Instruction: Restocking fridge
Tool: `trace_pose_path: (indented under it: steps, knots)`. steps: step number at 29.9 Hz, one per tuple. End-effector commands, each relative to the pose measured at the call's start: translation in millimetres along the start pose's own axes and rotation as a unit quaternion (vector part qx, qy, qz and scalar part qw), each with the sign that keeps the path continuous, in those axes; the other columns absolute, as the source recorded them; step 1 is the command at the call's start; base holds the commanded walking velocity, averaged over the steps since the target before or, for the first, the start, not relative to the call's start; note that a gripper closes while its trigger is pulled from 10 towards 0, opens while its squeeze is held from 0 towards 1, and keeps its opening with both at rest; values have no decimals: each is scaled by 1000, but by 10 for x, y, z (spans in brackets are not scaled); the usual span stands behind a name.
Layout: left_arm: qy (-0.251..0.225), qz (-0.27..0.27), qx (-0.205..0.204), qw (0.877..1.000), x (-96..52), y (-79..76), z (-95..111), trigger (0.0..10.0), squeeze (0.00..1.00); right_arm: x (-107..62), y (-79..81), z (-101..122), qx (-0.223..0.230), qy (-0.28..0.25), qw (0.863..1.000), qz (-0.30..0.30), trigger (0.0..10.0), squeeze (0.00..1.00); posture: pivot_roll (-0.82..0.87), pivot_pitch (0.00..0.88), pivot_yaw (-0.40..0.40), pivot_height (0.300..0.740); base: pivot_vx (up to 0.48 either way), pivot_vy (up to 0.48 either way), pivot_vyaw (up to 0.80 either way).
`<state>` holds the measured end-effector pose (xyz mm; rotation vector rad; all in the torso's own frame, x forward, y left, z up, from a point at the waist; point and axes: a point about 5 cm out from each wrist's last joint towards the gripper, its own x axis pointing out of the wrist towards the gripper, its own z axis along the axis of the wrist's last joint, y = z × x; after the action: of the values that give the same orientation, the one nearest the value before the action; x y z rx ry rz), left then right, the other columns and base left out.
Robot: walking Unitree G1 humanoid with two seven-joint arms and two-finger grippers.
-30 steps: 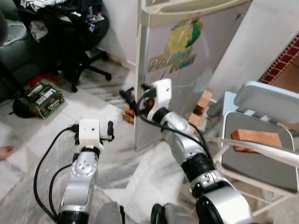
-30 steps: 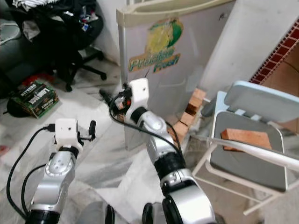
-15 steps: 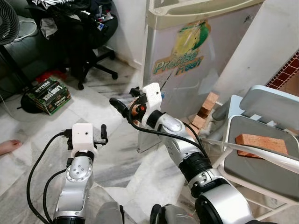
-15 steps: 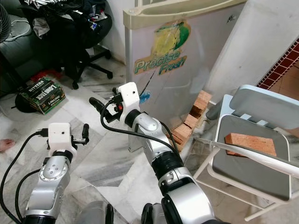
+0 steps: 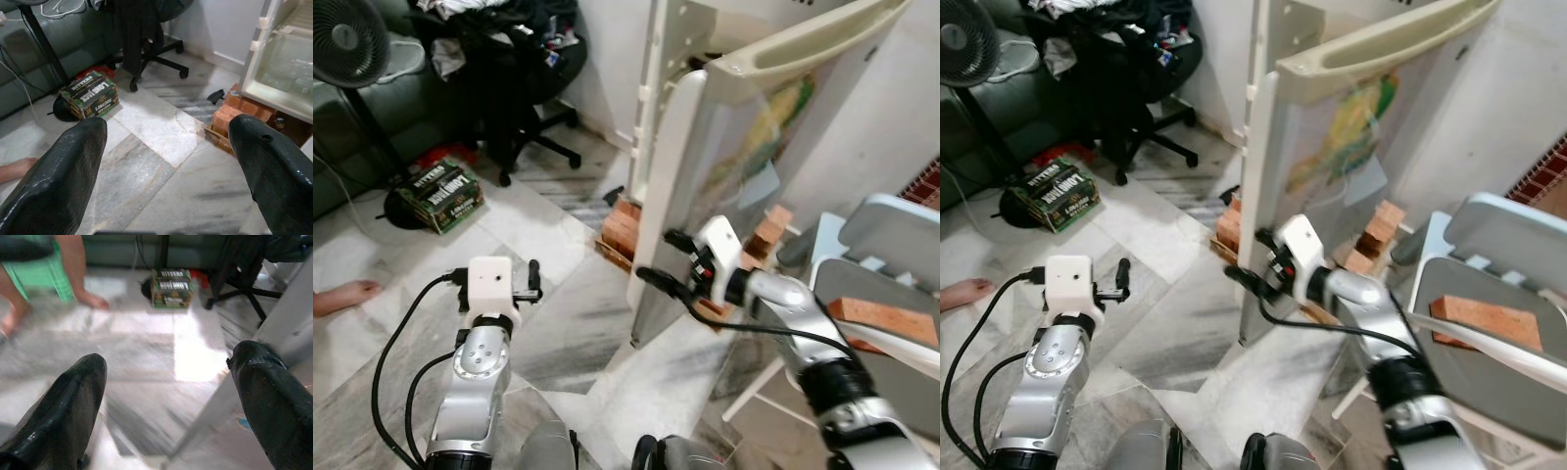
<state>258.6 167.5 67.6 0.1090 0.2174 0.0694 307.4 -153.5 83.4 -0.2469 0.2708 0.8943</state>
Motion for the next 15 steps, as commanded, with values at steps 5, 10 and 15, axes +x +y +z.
trace_pose_path:
  steps: [5,10,15]
  knots:
    - [2,-10,7,1000,28,-28,10,10000,0,-128,-218,-232,-5,89,994,-62,10000,0,161,85,-29,740,0,0,0]
    - [-2,-13,9,1000,48,-27,25,10000,0,191,-99,129,-19,7,999,-42,10000,0,159,81,-26,740,0,0,0]
    - [-7,-22,14,1000,60,-77,41,10000,0,699,250,632,-32,-106,994,-4,10000,0,167,78,-24,740,0,0,0]
